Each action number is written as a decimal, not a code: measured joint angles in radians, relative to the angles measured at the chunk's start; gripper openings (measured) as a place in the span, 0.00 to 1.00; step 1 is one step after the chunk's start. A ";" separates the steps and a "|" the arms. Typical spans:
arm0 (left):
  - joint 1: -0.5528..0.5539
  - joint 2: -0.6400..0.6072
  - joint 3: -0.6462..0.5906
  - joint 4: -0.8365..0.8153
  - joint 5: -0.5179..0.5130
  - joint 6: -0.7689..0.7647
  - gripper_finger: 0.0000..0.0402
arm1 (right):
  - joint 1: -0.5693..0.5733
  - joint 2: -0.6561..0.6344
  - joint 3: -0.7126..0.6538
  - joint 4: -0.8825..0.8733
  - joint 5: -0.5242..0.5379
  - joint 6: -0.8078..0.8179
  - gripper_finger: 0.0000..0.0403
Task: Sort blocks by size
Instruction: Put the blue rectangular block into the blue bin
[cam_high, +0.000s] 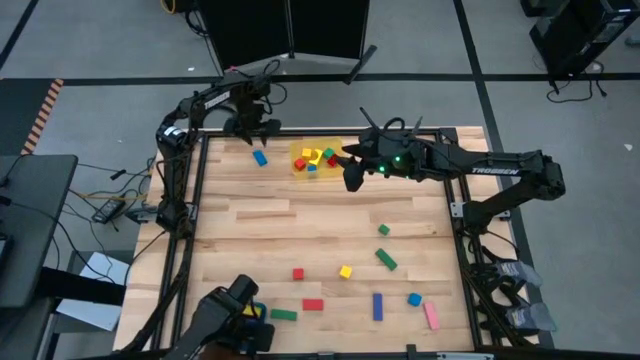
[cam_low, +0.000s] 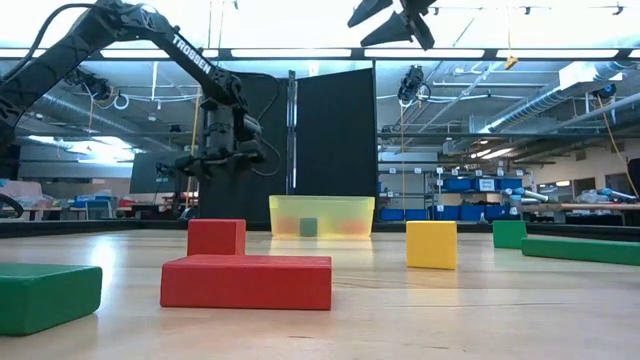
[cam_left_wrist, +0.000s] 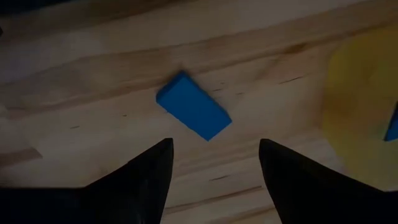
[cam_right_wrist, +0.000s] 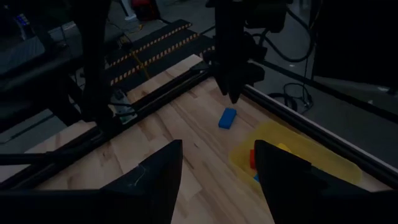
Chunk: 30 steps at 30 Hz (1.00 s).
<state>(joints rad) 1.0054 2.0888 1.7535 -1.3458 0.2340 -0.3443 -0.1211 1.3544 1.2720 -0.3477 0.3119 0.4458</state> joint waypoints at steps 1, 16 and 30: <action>0.000 0.000 0.008 0.000 0.000 -0.001 0.61 | 0.000 0.000 0.000 0.005 0.000 0.000 0.52; -0.203 -0.016 0.014 0.281 -0.098 -0.217 0.49 | -0.022 -0.006 0.000 0.016 0.000 -0.005 0.52; -0.295 -0.120 -0.107 0.389 -0.533 -0.506 0.20 | -0.043 -0.162 0.000 -0.058 0.060 -0.028 0.52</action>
<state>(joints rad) 0.7107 1.9683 1.6465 -0.9563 -0.2988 -0.8507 -0.1644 1.1926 1.2720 -0.4055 0.3720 0.4181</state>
